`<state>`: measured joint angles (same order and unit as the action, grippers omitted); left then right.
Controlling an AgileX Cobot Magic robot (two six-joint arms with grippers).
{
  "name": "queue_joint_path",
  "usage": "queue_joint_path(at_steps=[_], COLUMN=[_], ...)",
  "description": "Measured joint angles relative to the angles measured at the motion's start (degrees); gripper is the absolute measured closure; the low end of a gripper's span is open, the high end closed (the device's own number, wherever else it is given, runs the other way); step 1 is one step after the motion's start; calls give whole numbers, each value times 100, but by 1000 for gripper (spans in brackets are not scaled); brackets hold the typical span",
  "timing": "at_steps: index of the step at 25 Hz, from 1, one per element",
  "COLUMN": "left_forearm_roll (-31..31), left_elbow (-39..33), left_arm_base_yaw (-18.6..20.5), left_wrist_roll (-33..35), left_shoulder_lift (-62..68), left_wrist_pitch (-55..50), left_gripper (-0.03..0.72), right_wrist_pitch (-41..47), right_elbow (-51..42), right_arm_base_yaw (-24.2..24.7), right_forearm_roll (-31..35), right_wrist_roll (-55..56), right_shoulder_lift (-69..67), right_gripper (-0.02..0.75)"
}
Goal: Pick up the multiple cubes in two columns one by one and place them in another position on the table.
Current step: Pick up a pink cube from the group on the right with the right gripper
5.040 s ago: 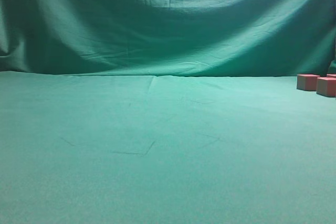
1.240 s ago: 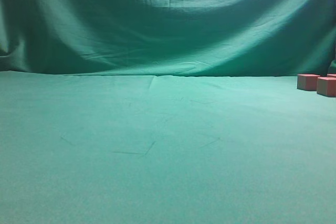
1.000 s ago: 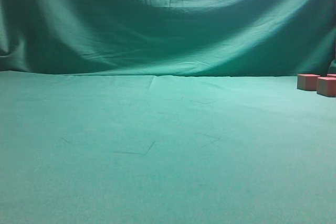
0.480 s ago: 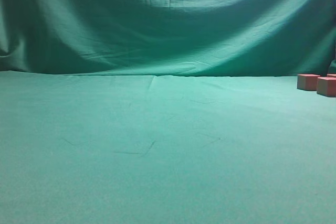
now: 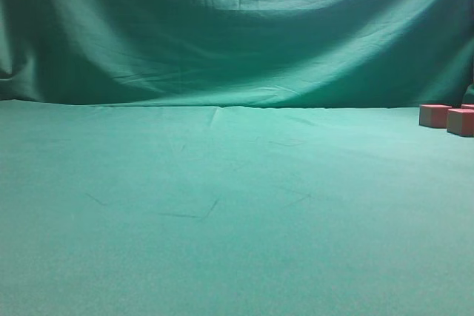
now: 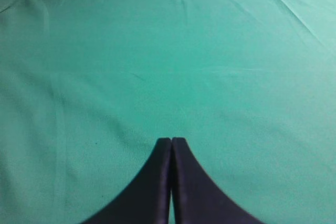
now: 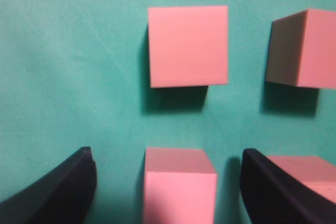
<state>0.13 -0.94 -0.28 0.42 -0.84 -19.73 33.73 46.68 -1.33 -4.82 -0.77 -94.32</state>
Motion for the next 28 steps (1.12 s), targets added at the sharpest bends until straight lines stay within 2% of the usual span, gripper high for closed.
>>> queue_joint_path(at_steps=[5,10,11,14,19,22,28], left_forearm_roll=[0,0,0,0,0,0,0], left_elbow=[0,0,0,0,0,0,0], left_arm_base_yaw=[0,0,0,0,0,0,0], left_wrist_roll=[0,0,0,0,0,0,0], left_shoulder_lift=[0,0,0,0,0,0,0], left_wrist_pitch=[0,0,0,0,0,0,0], left_gripper=[688,688,688,688,688,688,688], right_wrist_pitch=[-35,-20,8,178,1027,1636,2341], right_elbow=[0,0,16,138,855,1316,2081], right_arm_base_yaw=[0,0,0,0,0,0,-92], right_forearm_roll=[0,0,0,0,68,444,1873], right_wrist_roll=[0,0,0,0,-85,-551,-1988], right_shoulder_lift=[-83,-95,-95,-95,-34,-2,10], right_gripper=[220,462,487,477,477,477,477])
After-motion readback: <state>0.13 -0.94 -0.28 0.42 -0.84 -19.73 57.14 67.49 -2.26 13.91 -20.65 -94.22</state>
